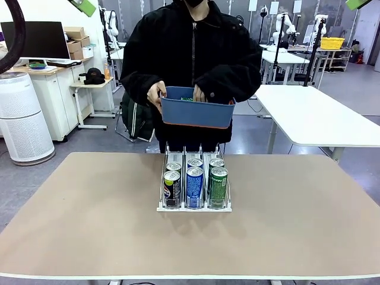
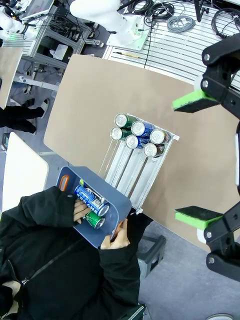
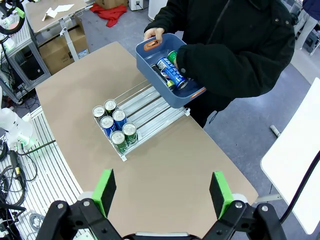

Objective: Fill the beverage cans into the dispenser.
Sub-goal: Pick up the Sprite handed by the human.

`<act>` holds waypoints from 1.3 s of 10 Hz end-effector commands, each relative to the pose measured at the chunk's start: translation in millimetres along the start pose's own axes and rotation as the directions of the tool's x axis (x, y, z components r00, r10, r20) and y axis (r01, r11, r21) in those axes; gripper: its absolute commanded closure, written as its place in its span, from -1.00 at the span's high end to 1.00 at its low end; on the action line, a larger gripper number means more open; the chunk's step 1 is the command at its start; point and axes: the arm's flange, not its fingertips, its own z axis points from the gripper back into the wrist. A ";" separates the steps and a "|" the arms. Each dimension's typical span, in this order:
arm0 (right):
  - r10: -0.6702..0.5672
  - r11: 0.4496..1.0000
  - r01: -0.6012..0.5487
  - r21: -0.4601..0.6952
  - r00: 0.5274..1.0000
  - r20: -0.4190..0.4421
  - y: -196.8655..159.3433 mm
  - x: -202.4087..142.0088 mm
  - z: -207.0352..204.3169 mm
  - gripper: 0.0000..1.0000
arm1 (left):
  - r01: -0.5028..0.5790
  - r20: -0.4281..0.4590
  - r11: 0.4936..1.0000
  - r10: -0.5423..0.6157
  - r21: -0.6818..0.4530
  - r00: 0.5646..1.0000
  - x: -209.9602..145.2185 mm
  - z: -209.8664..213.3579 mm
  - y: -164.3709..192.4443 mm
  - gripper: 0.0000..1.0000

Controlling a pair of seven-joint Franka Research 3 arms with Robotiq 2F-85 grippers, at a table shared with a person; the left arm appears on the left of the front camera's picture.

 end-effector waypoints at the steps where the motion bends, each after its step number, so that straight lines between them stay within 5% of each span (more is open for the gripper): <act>1: 0.002 1.000 -0.002 -0.007 1.000 -0.002 0.5 -0.1 0.5 1.00 | -0.001 0.004 1.000 0.001 -0.011 1.000 -0.3 0.1 -0.4 1.00; 13: 0.002 1.000 -0.002 -0.007 1.000 -0.002 0.5 -0.1 0.5 1.00 | -0.001 0.004 1.000 0.001 -0.011 1.000 -0.3 0.1 -0.4 1.00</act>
